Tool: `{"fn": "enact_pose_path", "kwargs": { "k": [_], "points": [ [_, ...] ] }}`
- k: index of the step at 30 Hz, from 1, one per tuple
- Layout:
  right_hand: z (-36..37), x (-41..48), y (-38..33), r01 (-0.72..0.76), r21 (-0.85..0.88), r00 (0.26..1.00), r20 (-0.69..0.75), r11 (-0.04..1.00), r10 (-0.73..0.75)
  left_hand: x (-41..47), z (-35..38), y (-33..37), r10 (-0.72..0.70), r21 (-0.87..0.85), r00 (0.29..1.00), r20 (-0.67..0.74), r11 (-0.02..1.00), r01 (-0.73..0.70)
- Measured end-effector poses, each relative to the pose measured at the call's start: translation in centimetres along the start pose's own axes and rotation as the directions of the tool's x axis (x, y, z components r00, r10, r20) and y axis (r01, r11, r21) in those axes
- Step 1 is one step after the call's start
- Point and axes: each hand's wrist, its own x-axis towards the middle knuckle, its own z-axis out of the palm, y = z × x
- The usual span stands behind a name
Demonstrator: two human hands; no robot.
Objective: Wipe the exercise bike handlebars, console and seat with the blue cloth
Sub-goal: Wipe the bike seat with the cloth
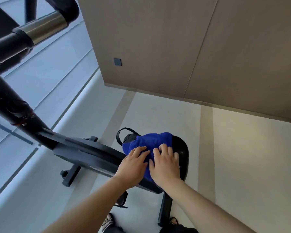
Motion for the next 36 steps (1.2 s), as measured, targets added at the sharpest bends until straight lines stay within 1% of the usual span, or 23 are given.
{"fn": "enact_pose_path", "kwargs": {
  "k": [2, 3, 5, 7, 9, 11, 14, 16, 20, 22, 25, 27, 29, 33, 35, 36],
  "points": [
    [-0.2, 0.8, -1.5, -0.087, 0.012, 0.995, -0.05, 0.996, 0.087, 0.2, -1.3, -1.4, 0.063, -0.022, 0.998, -0.008, 0.998, -0.063],
    [-0.1, 1.3, -2.2, -0.101, 0.031, 0.994, -0.049, 0.994, 0.103, 0.4, -1.8, -2.2, 0.082, -0.026, 0.997, -0.008, 0.996, -0.082],
    [0.6, 2.7, -3.3, -0.092, 0.086, 0.996, 0.021, 0.992, 0.091, 0.7, -3.0, -3.9, 0.107, -0.033, 0.994, 0.006, 0.994, -0.107],
    [1.5, 3.9, -4.0, -0.11, 0.117, 0.986, 0.137, 0.987, 0.094, 0.9, -4.0, -5.5, 0.131, -0.046, 0.99, 0.05, 0.991, -0.129],
    [2.7, 4.3, -4.3, -0.127, 0.022, 0.969, 0.217, 0.992, 0.12, 1.0, -4.4, -6.9, 0.153, -0.047, 0.982, 0.112, 0.988, -0.149],
    [3.7, 4.0, -4.7, -0.151, -0.099, 0.965, 0.2, 0.984, 0.168, 1.2, -4.3, -8.0, 0.181, -0.03, 0.968, 0.172, 0.983, -0.178],
    [4.3, 3.6, -5.8, -0.229, -0.181, 0.961, 0.113, 0.956, 0.251, 1.9, -3.7, -8.9, 0.27, -0.011, 0.935, 0.23, 0.961, -0.275],
    [4.6, 3.3, -6.3, -0.279, -0.199, 0.95, 0.085, 0.94, 0.3, 2.4, -3.4, -9.0, 0.323, 0.035, 0.908, 0.267, 0.938, -0.344],
    [4.9, 3.8, -6.1, -0.313, -0.194, 0.935, 0.109, 0.93, 0.337, 3.4, -2.8, -8.9, 0.371, 0.145, 0.871, 0.322, 0.89, -0.432],
    [4.9, 4.6, -5.8, -0.321, -0.162, 0.934, 0.11, 0.933, 0.34, 4.2, -2.7, -8.8, 0.373, 0.128, 0.876, 0.306, 0.896, -0.426],
    [4.9, 5.5, -5.3, -0.326, -0.109, 0.937, 0.091, 0.939, 0.336, 5.4, -2.2, -8.3, 0.349, 0.044, 0.895, 0.277, 0.926, -0.374],
    [4.9, 5.7, -5.3, -0.328, -0.082, 0.941, 0.06, 0.941, 0.333, 5.7, -2.0, -8.2, 0.332, 0.026, 0.901, 0.28, 0.935, -0.353],
    [4.7, 5.8, -5.2, -0.315, -0.064, 0.946, 0.062, 0.947, 0.319, 5.8, -2.1, -8.1, 0.316, 0.004, 0.901, 0.297, 0.943, -0.333],
    [3.7, 7.0, -4.0, -0.193, -0.021, 0.971, 0.137, 0.981, 0.194, 6.1, -3.2, -7.4, 0.249, -0.044, 0.897, 0.365, 0.967, -0.251],
    [3.0, 7.8, -3.3, -0.134, 0.008, 0.97, 0.205, 0.991, 0.13, 6.4, -3.7, -7.0, 0.22, -0.035, 0.889, 0.402, 0.974, -0.225],
    [2.8, 8.0, -3.2, -0.117, 0.01, 0.971, 0.213, 0.993, 0.112, 6.4, -3.8, -6.8, 0.211, -0.026, 0.887, 0.41, 0.975, -0.219]
  ]
}}
